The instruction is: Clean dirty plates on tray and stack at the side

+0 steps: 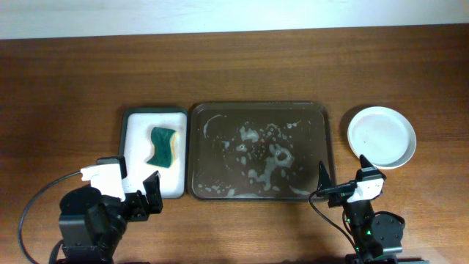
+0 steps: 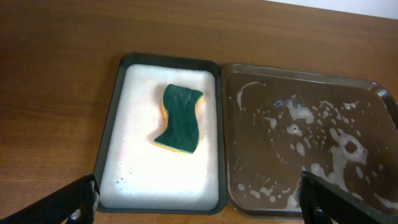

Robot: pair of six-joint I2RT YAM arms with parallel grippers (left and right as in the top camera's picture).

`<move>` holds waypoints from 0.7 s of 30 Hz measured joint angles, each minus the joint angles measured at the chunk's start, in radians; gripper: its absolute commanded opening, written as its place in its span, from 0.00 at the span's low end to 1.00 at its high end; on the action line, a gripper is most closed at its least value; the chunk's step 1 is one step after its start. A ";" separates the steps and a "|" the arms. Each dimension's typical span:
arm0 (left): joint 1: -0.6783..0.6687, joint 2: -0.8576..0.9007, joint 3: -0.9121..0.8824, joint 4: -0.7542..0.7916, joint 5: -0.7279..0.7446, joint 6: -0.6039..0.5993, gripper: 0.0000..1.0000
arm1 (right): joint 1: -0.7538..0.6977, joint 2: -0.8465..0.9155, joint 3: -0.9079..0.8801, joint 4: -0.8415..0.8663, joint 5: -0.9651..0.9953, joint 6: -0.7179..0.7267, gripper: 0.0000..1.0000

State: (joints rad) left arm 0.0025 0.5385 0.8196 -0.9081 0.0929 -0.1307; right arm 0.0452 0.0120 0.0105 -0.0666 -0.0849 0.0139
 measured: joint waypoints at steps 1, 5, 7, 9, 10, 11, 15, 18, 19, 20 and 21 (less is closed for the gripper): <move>0.000 0.000 0.000 0.000 0.000 0.000 1.00 | 0.000 0.000 0.000 0.000 0.000 0.000 0.99; 0.000 -0.044 -0.028 0.012 -0.008 0.004 0.99 | 0.000 0.000 0.000 0.000 -0.001 -0.004 0.99; 0.000 -0.161 -0.160 0.101 -0.017 0.005 0.99 | 0.000 0.000 0.000 0.001 -0.003 -0.003 0.99; 0.000 -0.303 -0.346 0.261 -0.017 0.008 0.99 | -0.001 -0.001 0.000 0.000 -0.003 -0.004 0.99; 0.000 -0.373 -0.439 0.333 -0.014 0.007 0.99 | -0.001 -0.001 0.000 0.000 -0.003 -0.006 0.99; 0.000 -0.422 -0.503 0.390 -0.013 0.007 0.99 | -0.001 -0.001 0.000 0.000 -0.003 -0.007 0.99; 0.001 -0.521 -0.710 0.778 -0.007 0.008 0.99 | -0.001 -0.001 0.000 0.000 -0.003 -0.010 0.99; 0.001 -0.526 -0.798 0.954 -0.014 0.079 0.99 | -0.001 -0.001 0.000 0.000 -0.003 -0.011 0.99; 0.001 -0.528 -0.800 0.903 -0.019 0.103 1.00 | -0.001 -0.001 0.000 0.000 -0.003 -0.011 0.99; 0.001 -0.528 -0.803 0.866 -0.019 0.113 0.99 | -0.001 -0.001 0.000 0.000 -0.003 -0.011 0.99; 0.001 -0.528 -0.805 0.833 -0.023 0.124 1.00 | -0.001 -0.001 0.000 0.000 -0.003 -0.011 0.99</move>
State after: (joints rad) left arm 0.0036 0.0109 0.0143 -0.0753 0.0704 -0.0063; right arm 0.0444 0.0109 0.0109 -0.0669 -0.0883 0.0029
